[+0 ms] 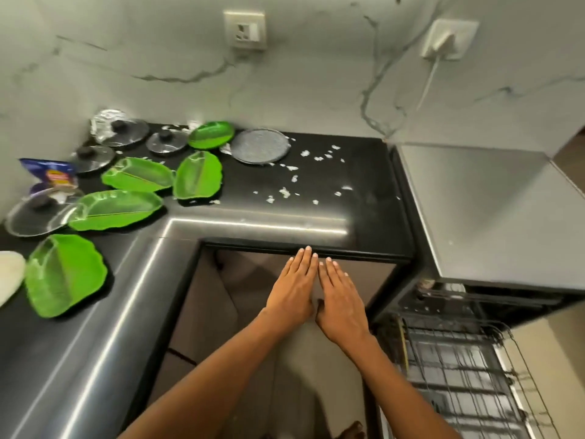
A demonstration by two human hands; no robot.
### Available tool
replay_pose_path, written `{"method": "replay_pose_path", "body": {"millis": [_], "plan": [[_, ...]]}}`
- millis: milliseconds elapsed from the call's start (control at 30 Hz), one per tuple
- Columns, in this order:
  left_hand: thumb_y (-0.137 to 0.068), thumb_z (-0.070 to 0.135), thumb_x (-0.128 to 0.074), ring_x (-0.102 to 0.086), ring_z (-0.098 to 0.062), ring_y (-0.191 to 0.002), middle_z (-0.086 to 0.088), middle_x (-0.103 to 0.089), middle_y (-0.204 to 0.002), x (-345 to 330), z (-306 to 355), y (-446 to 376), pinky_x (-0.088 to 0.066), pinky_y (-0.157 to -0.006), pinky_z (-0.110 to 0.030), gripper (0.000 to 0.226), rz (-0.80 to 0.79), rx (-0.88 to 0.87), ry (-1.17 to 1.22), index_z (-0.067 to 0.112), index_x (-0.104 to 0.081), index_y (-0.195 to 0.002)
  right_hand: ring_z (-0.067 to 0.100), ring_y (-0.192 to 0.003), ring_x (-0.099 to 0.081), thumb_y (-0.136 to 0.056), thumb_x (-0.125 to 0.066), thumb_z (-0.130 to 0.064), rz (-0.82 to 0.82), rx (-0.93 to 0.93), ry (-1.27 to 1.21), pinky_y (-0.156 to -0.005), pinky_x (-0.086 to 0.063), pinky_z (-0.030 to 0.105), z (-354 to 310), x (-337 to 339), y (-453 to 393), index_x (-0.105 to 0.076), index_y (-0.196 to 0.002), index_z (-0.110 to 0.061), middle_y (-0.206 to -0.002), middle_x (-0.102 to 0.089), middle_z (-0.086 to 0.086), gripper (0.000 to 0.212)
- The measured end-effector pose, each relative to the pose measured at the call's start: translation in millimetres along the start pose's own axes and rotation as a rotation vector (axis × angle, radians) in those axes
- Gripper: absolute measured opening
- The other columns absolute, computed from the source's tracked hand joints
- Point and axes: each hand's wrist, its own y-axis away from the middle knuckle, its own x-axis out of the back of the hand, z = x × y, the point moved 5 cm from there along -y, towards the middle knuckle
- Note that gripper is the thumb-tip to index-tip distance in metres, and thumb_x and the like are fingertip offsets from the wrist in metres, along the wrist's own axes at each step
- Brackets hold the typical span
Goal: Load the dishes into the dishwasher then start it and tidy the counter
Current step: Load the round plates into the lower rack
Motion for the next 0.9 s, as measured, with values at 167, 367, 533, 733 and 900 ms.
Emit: {"method": "replay_pose_path", "body": {"millis": [167, 367, 533, 733, 900], "plan": [[-0.098, 0.026, -0.039, 0.011, -0.023, -0.153, -0.014, 0.005, -0.166, 37, -77, 30, 0.006, -0.124, -0.035, 0.073, 0.104, 0.126, -0.026, 0.006, -0.003, -0.158, 0.020, -0.155, -0.008, -0.091, -0.053, -0.015, 0.000, 0.142, 0.006, -0.127, -0.008, 0.037, -80, -8, -42, -0.017, -0.160, -0.009, -0.167, -0.014, 0.008, 0.078], [-0.100, 0.022, -0.037, 0.009, -0.024, -0.153, -0.015, 0.004, -0.165, 59, -139, 54, 0.012, -0.118, -0.031, 0.070, 0.162, 0.213, -0.007, 0.006, -0.001, -0.158, 0.018, -0.156, -0.007, -0.084, -0.054, -0.013, -0.038, 0.268, 0.013, -0.127, -0.010, 0.038, -145, -26, -85, -0.019, -0.161, -0.012, -0.168, -0.014, 0.007, 0.084], [-0.097, 0.021, -0.039, 0.007, -0.024, -0.153, -0.015, 0.001, -0.166, 63, -188, 52, 0.007, -0.122, -0.034, 0.072, 0.190, 0.280, 0.017, 0.006, -0.001, -0.157, 0.018, -0.156, -0.009, -0.082, -0.052, -0.013, -0.068, 0.347, 0.014, -0.127, -0.009, 0.037, -179, -46, -128, -0.022, -0.160, -0.012, -0.167, -0.017, 0.008, 0.084], [-0.094, 0.022, -0.044, 0.004, -0.025, -0.154, -0.016, -0.002, -0.165, 66, -240, 10, 0.012, -0.118, -0.030, 0.076, 0.184, 0.312, 0.022, 0.004, -0.006, -0.157, 0.021, -0.154, -0.017, -0.080, -0.051, -0.010, -0.087, 0.378, -0.051, -0.127, -0.010, 0.037, -193, -64, -195, -0.027, -0.158, -0.010, -0.165, -0.024, 0.010, 0.082], [-0.086, 0.022, -0.036, -0.020, -0.031, -0.150, -0.024, -0.027, -0.159, 69, -277, -58, 0.000, -0.117, -0.034, 0.071, 0.201, 0.320, -0.009, -0.003, -0.029, -0.152, 0.021, -0.155, -0.015, -0.082, -0.052, -0.010, -0.119, 0.376, -0.040, -0.126, -0.006, 0.033, -181, -78, -272, -0.023, -0.159, -0.010, -0.166, -0.021, 0.010, 0.082]]}}
